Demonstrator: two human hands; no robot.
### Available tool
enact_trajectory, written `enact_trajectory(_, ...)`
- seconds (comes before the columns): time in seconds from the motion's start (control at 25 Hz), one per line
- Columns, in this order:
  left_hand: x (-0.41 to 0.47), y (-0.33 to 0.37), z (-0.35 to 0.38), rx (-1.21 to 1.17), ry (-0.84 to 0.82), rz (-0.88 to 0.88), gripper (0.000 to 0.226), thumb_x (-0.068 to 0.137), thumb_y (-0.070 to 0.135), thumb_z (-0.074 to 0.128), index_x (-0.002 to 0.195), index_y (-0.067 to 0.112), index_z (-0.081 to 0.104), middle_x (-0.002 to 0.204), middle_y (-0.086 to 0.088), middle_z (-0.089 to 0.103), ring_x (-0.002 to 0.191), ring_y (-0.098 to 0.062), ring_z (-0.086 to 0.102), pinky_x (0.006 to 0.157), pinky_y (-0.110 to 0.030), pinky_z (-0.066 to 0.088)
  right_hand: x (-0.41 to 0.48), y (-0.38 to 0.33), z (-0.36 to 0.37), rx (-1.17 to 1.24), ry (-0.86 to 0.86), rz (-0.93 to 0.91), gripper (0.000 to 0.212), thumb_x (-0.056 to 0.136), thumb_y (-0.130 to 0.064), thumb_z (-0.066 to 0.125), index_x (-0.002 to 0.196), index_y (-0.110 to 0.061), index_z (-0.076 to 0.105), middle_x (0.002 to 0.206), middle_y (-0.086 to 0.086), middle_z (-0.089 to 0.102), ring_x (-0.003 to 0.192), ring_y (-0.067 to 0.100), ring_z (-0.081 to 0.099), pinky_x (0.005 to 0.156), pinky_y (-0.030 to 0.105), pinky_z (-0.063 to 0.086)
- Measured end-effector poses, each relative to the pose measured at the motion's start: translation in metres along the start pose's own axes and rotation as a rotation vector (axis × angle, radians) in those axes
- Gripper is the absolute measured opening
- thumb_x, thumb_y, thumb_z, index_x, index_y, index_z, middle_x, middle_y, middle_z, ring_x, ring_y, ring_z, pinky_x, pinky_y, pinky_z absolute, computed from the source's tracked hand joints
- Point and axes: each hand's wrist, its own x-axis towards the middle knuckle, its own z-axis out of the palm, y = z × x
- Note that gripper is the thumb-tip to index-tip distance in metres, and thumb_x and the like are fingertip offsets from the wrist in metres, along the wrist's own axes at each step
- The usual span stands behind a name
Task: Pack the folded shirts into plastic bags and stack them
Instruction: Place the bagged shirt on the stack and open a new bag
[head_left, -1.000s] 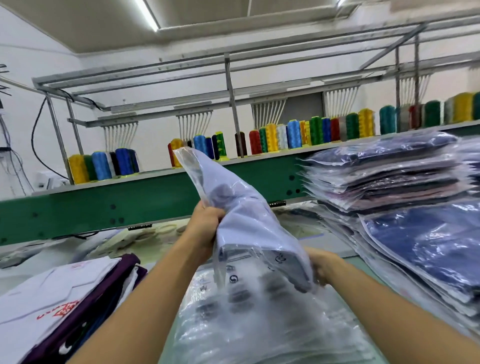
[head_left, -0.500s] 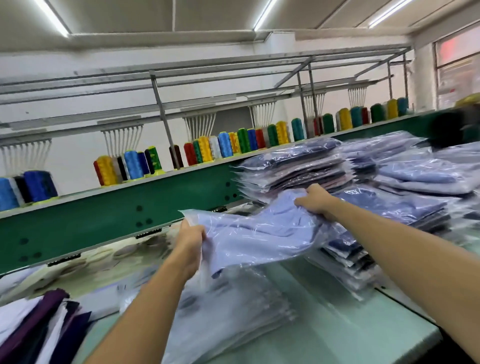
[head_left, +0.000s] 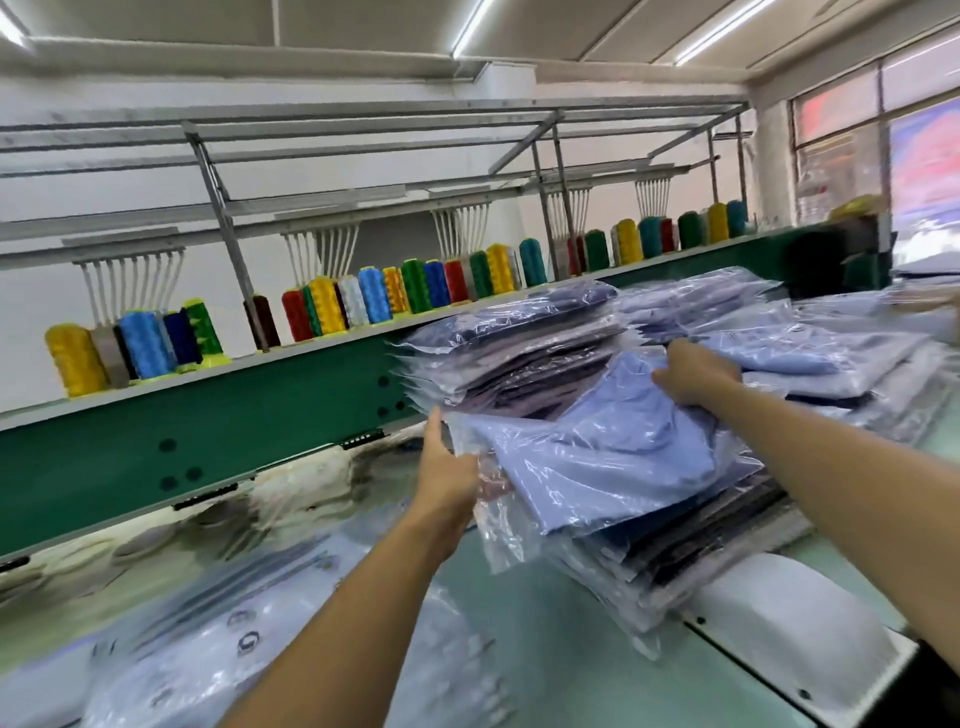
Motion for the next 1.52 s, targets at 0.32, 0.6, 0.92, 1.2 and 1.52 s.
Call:
enact_trajectory(0.32,0.042,-0.039,0.071,0.253,-0.176,-0.109,0.054,0.097,-0.001,0.041,0.148,0.016,0.034,0.144,-0.017,0.053,0.110,-0.033,0.069,0.096,-0.055,0.055,0.067,0.067,0.042,-0.257,0.146,0.079,0.018,0.098,-0.032,0.054,0.108,-0.017,0.056,0.116,0.016,0.063,0.113,0.036,0.052,0.090,0.044,0.040)
enact_trajectory(0.6,0.063,-0.043,0.081,1.474,-0.050,0.106,0.027,0.091,0.026,0.053,0.115,0.014,0.056,0.139,-0.019,0.047,0.127,-0.037,0.044,0.102,-0.043,0.041,0.084,0.092,0.065,-0.383,0.055,0.102,0.048,0.093,-0.043,0.054,0.134,-0.018,0.052,0.136,0.016,0.052,0.124,0.036,0.044,0.101,0.049,0.039)
enact_trajectory(0.92,0.098,-0.063,0.136,1.312,-0.351,0.202,0.079,0.092,0.073,0.036,0.160,0.042,0.010,0.170,-0.005,-0.001,0.155,-0.039,-0.006,0.120,-0.062,-0.011,0.072,0.082,0.107,-0.289,-0.269,-0.243,0.073,0.085,-0.087,0.018,0.151,-0.059,0.007,0.168,-0.006,0.005,0.154,0.032,0.006,0.113,0.073,0.009)
enact_trajectory(1.2,0.118,-0.077,0.123,1.397,-0.487,0.085,0.096,0.075,0.098,0.022,0.156,0.052,0.001,0.170,0.001,-0.009,0.153,-0.041,-0.012,0.116,-0.072,-0.006,0.092,0.085,0.115,-0.175,-0.410,-0.273,0.096,0.065,-0.095,0.015,0.152,-0.058,-0.003,0.169,0.006,-0.004,0.153,0.041,0.005,0.121,0.060,0.009)
enact_trajectory(1.52,0.114,-0.077,0.123,1.569,-0.607,0.118,0.095,0.072,0.095,0.004,0.157,0.052,0.001,0.169,-0.001,-0.017,0.151,-0.046,-0.017,0.115,-0.075,0.004,0.099,0.085,0.124,-0.229,-0.442,-0.329,0.082,0.088,-0.080,0.028,0.157,-0.047,0.000,0.168,0.012,-0.004,0.155,0.029,0.000,0.125,0.048,0.001)
